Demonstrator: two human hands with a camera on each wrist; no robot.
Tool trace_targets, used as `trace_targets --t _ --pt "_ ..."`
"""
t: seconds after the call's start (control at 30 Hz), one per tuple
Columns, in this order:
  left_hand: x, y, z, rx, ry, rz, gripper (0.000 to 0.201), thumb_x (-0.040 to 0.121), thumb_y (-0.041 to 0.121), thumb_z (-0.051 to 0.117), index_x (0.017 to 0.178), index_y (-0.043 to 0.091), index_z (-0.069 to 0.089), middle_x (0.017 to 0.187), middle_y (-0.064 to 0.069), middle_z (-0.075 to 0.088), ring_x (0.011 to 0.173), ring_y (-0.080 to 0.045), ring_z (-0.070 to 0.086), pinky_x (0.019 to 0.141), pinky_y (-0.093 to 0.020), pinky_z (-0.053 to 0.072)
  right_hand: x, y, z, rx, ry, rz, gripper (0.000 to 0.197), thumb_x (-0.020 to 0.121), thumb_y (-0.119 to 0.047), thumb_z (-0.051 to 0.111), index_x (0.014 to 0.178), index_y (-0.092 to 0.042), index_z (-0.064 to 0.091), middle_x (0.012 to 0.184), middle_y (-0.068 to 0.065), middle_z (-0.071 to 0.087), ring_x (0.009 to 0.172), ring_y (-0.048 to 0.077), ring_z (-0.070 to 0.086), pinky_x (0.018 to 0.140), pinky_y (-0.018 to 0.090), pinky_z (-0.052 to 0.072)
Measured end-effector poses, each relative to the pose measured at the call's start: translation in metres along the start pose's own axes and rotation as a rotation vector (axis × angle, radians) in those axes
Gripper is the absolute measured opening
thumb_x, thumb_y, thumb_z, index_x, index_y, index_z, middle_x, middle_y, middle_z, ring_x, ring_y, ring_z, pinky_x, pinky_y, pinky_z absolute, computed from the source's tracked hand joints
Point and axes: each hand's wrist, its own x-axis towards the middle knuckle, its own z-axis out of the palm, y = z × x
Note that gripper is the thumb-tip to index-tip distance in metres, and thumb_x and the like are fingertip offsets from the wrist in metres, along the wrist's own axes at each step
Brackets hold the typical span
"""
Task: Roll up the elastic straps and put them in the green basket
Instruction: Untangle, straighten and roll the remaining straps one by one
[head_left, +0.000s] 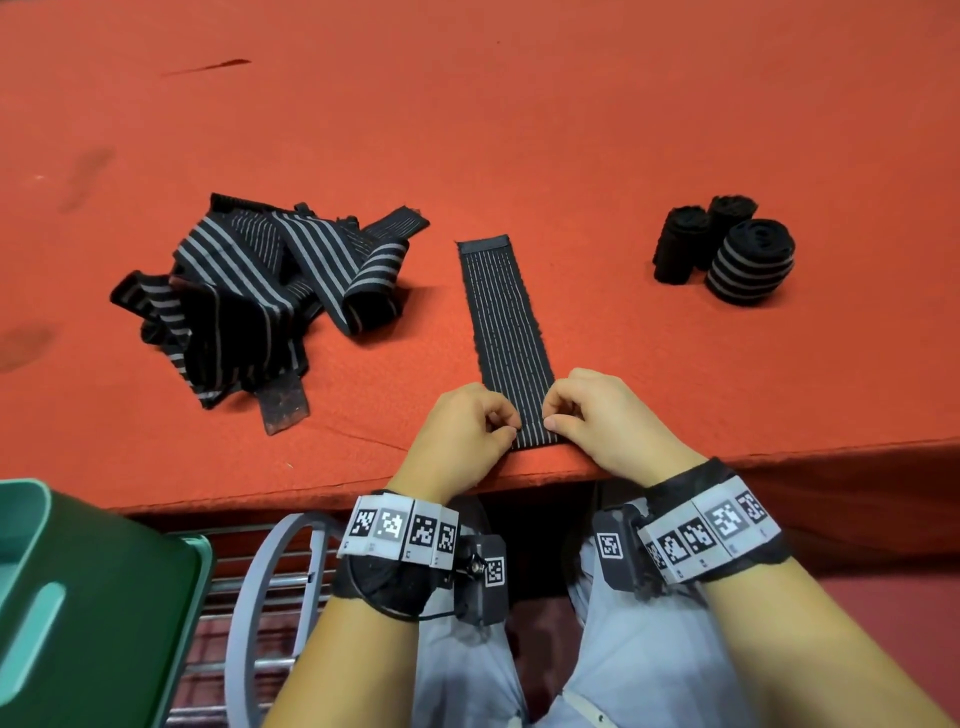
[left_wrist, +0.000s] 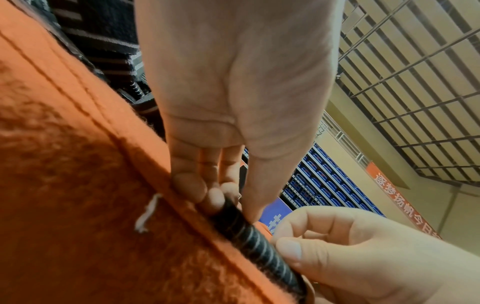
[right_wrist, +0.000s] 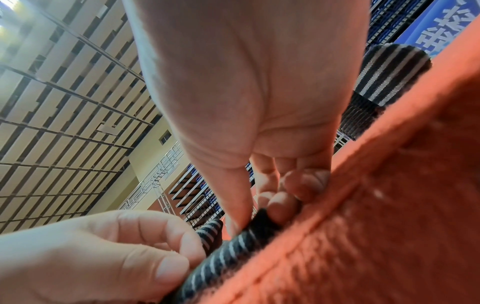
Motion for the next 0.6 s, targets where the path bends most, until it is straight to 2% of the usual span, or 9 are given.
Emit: trace_targets --t 0.1,0.17,0.27,0.43,0.6 --pt "0.001 -0.002 0.001 0.027 -0.013 0.002 0.018 0.072 0.022 0.085 0.082 0.029 0.072 0.083 0.014 0.054 0.074 -0.001 0.051 0.072 -0.023 0.044 -0.001 0.001 -0.003 -0.011 -0.024 -0.019 0.006 0.086 -0.023 0.073 0.085 -0.025 0.068 0.089 -0.011 0.052 0.082 0.007 0.05 0.077 0.025 0.039" --pt "0.002 -0.002 0.001 0.056 -0.02 -0.002 0.023 0.068 0.021 0.087 0.084 0.03 0.072 0.085 0.015 0.054 0.075 -0.002 0.05 0.073 -0.024 0.044 -0.003 0.002 -0.006 -0.014 -0.074 -0.023 0.015 0.081 -0.024 0.079 0.091 -0.025 0.068 0.094 -0.012 0.05 0.079 0.005 0.052 0.076 0.025 0.043" --pt "0.002 -0.001 0.0 0.085 -0.025 -0.009 0.024 0.071 0.02 0.086 0.086 0.03 0.071 0.088 0.016 0.054 0.077 -0.003 0.051 0.075 -0.025 0.046 -0.004 0.001 -0.007 -0.032 -0.108 -0.025 0.025 0.078 -0.019 0.081 0.098 -0.024 0.068 0.097 -0.013 0.049 0.08 0.007 0.054 0.077 0.027 0.048" --pt "0.004 -0.001 -0.002 0.118 -0.024 0.021 0.018 0.077 0.023 0.08 0.093 0.029 0.074 0.087 0.016 0.056 0.083 -0.005 0.054 0.08 -0.028 0.048 0.0 0.0 -0.009 -0.067 -0.088 -0.055 0.02 0.086 -0.02 0.074 0.106 -0.022 0.072 0.098 -0.008 0.055 0.087 0.009 0.052 0.084 0.029 0.046" --pt "0.006 -0.002 -0.006 0.088 -0.025 -0.006 0.013 0.083 0.022 0.074 0.093 0.027 0.069 0.084 0.012 0.062 0.08 -0.008 0.059 0.077 -0.03 0.05 0.003 -0.001 -0.013 -0.008 -0.061 -0.052 0.017 0.086 -0.019 0.072 0.099 -0.025 0.064 0.09 -0.008 0.058 0.08 0.008 0.054 0.08 0.032 0.048"
